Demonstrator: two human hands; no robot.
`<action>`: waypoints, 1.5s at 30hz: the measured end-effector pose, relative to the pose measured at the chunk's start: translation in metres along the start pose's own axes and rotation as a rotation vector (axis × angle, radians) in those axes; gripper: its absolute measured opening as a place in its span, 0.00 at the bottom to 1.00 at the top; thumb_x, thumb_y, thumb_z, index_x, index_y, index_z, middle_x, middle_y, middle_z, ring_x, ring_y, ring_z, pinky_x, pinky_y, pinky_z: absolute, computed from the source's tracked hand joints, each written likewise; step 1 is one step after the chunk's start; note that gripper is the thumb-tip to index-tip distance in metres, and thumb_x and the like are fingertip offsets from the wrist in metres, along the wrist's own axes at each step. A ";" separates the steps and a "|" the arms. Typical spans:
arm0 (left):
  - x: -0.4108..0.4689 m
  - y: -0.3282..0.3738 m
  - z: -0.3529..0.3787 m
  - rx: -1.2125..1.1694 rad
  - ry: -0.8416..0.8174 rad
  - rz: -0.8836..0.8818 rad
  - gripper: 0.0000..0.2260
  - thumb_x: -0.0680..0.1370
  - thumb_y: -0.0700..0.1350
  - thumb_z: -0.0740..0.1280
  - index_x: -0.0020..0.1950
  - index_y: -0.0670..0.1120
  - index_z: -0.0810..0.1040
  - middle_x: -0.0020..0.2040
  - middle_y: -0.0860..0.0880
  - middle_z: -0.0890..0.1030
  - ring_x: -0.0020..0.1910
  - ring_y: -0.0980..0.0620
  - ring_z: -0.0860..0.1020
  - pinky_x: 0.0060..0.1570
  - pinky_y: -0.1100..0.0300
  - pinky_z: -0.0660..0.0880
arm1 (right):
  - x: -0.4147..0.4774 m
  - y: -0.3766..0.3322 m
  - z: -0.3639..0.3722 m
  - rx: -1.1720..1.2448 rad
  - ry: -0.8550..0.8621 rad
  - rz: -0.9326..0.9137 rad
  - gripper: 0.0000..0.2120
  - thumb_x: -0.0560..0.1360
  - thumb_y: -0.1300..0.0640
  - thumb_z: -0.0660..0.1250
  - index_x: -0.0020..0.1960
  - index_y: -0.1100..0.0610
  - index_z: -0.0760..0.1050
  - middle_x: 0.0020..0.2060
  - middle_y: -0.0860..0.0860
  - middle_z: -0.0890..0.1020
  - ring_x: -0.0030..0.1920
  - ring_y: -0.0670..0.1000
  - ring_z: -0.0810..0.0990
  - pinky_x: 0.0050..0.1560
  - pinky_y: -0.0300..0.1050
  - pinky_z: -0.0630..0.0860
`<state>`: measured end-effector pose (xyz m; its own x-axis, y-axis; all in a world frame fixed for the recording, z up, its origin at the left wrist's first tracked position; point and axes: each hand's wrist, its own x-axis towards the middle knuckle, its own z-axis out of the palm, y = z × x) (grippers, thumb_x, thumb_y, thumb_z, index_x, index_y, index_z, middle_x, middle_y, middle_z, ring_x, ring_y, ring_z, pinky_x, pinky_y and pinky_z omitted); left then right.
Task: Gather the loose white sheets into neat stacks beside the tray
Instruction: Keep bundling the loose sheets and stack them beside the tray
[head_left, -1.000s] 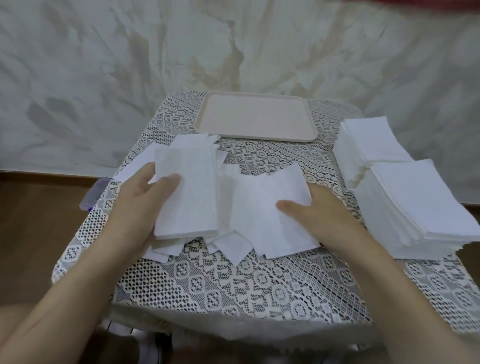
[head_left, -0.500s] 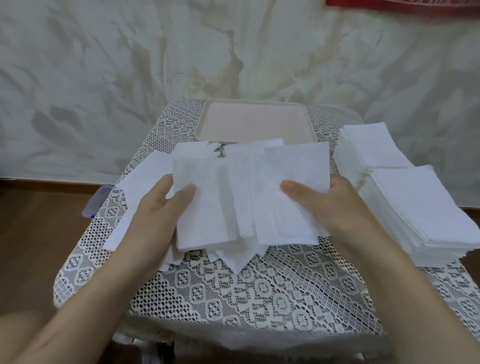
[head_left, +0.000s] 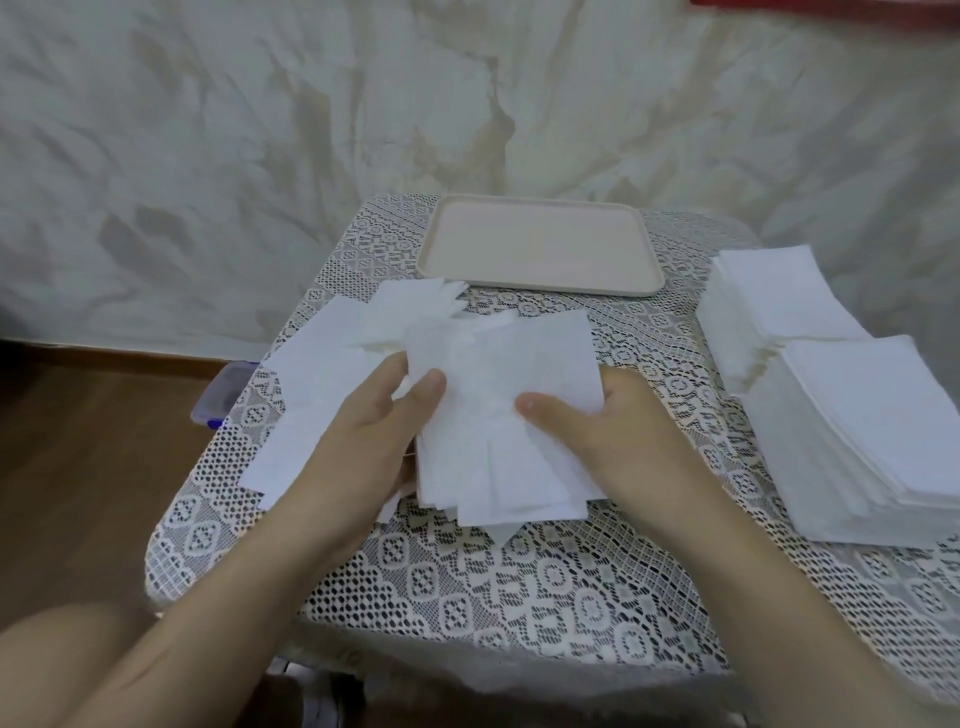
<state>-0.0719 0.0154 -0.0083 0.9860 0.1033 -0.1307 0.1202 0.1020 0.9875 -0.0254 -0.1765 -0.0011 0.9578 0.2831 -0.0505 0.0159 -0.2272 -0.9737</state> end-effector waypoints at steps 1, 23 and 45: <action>0.000 0.000 0.000 0.010 -0.005 0.008 0.14 0.86 0.46 0.60 0.70 0.52 0.77 0.50 0.55 0.88 0.37 0.61 0.84 0.27 0.70 0.74 | 0.000 0.001 0.000 -0.009 0.004 0.001 0.05 0.79 0.54 0.71 0.45 0.53 0.82 0.40 0.42 0.87 0.39 0.43 0.86 0.37 0.36 0.80; 0.005 -0.007 -0.006 0.029 -0.039 0.079 0.15 0.83 0.48 0.64 0.70 0.54 0.77 0.58 0.47 0.88 0.57 0.46 0.86 0.58 0.36 0.81 | 0.009 0.007 0.003 -0.125 0.172 -0.154 0.05 0.77 0.50 0.72 0.46 0.51 0.80 0.40 0.48 0.86 0.41 0.50 0.85 0.42 0.54 0.81; 0.013 -0.012 -0.002 -0.079 -0.010 0.035 0.15 0.82 0.43 0.70 0.69 0.54 0.79 0.57 0.45 0.87 0.57 0.42 0.86 0.54 0.40 0.83 | 0.009 0.014 0.012 -0.040 0.152 -0.092 0.05 0.75 0.48 0.74 0.48 0.46 0.80 0.38 0.44 0.81 0.36 0.42 0.77 0.36 0.39 0.73</action>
<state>-0.0607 0.0175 -0.0224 0.9906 0.0986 -0.0945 0.0761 0.1759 0.9815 -0.0200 -0.1662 -0.0179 0.9840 0.1613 0.0759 0.1143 -0.2443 -0.9629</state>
